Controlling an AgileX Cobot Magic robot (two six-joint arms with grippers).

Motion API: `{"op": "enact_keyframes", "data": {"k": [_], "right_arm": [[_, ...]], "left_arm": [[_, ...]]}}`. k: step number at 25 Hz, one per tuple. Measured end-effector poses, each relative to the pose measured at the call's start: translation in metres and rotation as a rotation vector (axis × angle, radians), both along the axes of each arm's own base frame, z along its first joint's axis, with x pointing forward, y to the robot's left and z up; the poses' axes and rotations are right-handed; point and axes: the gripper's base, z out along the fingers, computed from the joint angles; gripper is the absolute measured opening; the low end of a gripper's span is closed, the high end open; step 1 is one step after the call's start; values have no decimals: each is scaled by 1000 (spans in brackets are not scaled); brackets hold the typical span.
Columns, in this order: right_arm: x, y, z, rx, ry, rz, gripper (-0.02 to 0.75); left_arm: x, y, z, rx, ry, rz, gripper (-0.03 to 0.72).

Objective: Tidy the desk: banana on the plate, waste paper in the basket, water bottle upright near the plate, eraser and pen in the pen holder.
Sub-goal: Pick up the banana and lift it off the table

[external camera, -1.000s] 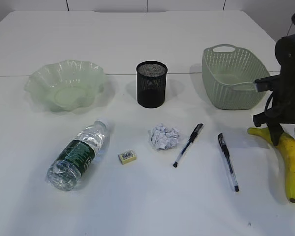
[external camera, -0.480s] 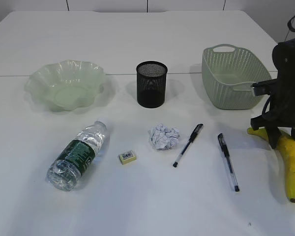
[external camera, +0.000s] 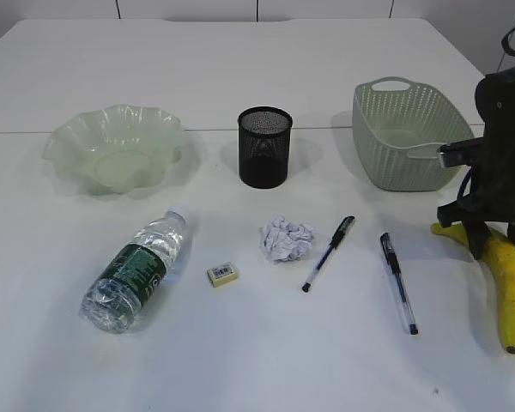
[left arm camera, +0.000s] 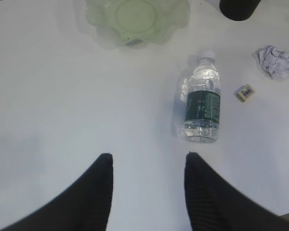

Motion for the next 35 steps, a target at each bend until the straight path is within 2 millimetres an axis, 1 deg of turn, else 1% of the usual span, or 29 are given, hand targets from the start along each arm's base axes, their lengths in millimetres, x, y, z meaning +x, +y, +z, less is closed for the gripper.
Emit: {"op": "enact_keyframes", "data": {"k": [3,10,18,35], "right_arm": [[0,0,0,0,-2,0,404],[0,0,0,1,-4,1,323],[1,0,0,3,-9,3,267],[-5,2,1,26,51,-30,262]], "left_arm": [[0,0,0,0,0,0,341],[0,0,0,0,0,0,341],[0,-1,0,-7,0,-2,341],[0,-4,1,-42,1,-14,340]]}}
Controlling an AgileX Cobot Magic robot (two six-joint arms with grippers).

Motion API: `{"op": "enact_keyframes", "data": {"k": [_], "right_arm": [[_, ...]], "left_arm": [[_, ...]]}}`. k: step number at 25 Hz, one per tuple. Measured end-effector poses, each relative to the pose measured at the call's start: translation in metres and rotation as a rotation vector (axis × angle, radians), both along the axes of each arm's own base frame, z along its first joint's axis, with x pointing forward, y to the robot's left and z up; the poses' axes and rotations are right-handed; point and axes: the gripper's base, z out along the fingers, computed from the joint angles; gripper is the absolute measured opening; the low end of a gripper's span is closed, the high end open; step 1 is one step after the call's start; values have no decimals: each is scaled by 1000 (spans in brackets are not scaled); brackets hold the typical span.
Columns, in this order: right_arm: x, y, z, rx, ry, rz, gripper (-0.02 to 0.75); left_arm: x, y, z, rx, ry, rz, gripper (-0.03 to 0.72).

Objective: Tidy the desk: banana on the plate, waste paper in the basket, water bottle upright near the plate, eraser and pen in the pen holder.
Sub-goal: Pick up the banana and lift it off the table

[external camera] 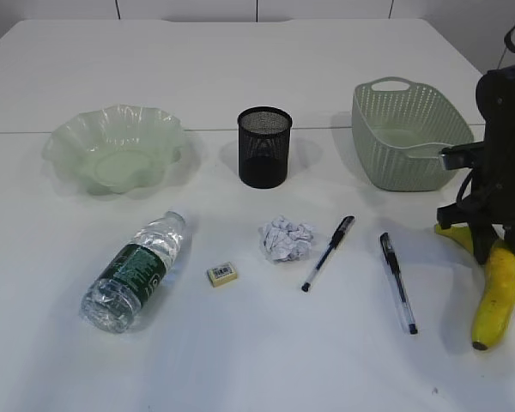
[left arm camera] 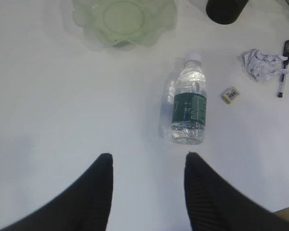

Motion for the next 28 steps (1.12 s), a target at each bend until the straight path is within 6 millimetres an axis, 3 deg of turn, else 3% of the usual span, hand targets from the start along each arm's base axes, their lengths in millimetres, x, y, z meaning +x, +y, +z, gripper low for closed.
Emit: {"op": "enact_keyframes", "data": {"k": [5,14,28], "right_arm": [[-2,1,5,11,7,-13,262],[-8,5,41,60,-66,-29,262],[-28,23,124,254,-296,55,261]], "left_arm": [[0,0,0,0,0,0,341],[0,0,0,-1,0,0,340],[0,-1,0,-7,0,-2,341]]}}
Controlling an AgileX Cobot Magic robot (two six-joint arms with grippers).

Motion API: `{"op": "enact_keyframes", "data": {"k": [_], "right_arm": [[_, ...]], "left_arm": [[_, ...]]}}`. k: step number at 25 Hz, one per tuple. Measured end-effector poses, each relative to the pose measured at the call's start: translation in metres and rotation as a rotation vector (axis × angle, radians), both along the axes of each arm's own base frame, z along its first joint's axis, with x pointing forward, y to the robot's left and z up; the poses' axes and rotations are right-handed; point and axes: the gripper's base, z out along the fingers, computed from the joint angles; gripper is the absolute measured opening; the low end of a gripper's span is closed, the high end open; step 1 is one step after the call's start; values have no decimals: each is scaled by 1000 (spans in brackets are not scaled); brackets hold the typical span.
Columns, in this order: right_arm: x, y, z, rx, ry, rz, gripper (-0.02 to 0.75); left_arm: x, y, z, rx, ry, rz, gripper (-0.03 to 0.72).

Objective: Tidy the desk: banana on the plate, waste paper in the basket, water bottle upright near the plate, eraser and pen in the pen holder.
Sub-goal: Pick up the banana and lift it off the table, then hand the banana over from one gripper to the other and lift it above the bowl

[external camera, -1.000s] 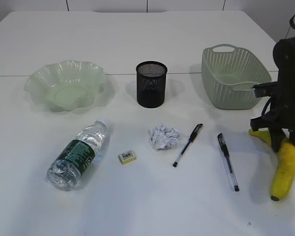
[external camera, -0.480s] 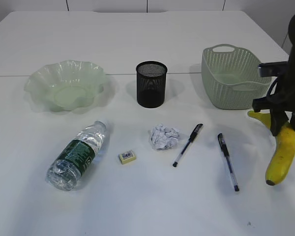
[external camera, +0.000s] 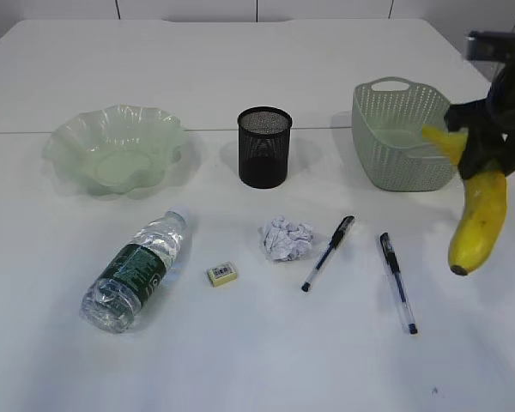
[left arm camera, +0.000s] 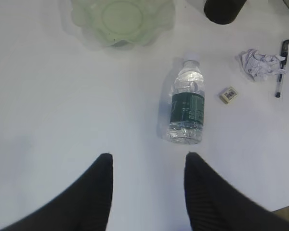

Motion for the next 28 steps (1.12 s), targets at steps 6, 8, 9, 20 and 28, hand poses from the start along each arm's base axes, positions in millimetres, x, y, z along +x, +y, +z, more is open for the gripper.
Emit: {"op": "enact_keyframes", "data": {"k": [6,8,9,20,28], "right_arm": [[-11,11,41,97,-179,99,261],[-14,15,51,131,-231,141,261],[-16,17,55,144,-253,170,261],[-20,45,78,367,-451,496,261],[-24,62,93,516,-590,696,261]], "left_arm": [[0,0,0,-1,0,0,341],[0,0,0,-1,0,0,340],[0,0,0,-1,0,0,341],[0,0,0,-5,0,-2,340],[0,-1,0,-7,0,-2,341]]}}
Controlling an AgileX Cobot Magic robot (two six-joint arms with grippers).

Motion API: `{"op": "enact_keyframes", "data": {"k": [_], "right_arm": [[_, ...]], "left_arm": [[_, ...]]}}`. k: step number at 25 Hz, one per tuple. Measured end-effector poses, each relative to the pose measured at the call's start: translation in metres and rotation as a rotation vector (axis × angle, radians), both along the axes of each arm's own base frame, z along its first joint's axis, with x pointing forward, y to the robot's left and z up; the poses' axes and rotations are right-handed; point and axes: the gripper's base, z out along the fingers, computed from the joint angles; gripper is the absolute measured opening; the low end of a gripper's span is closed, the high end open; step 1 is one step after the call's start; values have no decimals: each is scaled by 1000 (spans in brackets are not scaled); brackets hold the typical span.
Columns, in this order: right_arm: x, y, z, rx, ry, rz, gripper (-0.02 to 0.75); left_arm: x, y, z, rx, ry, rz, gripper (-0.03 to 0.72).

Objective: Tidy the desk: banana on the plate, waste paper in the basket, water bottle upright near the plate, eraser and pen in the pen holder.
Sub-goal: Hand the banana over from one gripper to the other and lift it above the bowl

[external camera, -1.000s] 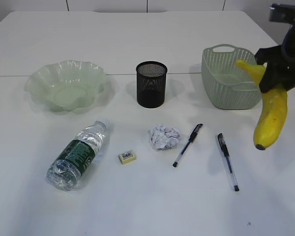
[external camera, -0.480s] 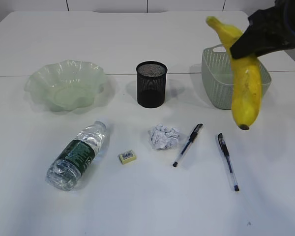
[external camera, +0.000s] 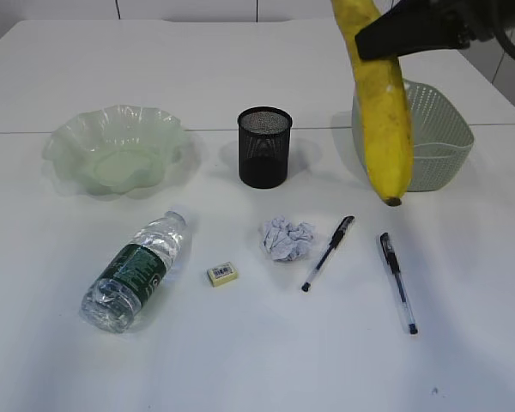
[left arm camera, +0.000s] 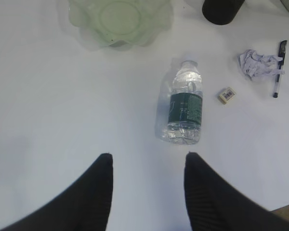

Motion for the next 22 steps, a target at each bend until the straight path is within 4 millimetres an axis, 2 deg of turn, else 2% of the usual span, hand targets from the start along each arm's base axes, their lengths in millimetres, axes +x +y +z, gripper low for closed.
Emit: {"op": "enact_keyframes", "data": {"k": [13,22], "right_arm": [[-3,11,16,144,-148,128,261],[-4,12,18,151,-181,157,261]], "left_arm": [[0,0,0,-2,0,-1,341],[0,-3,1,-34,1,-11,341]]}}
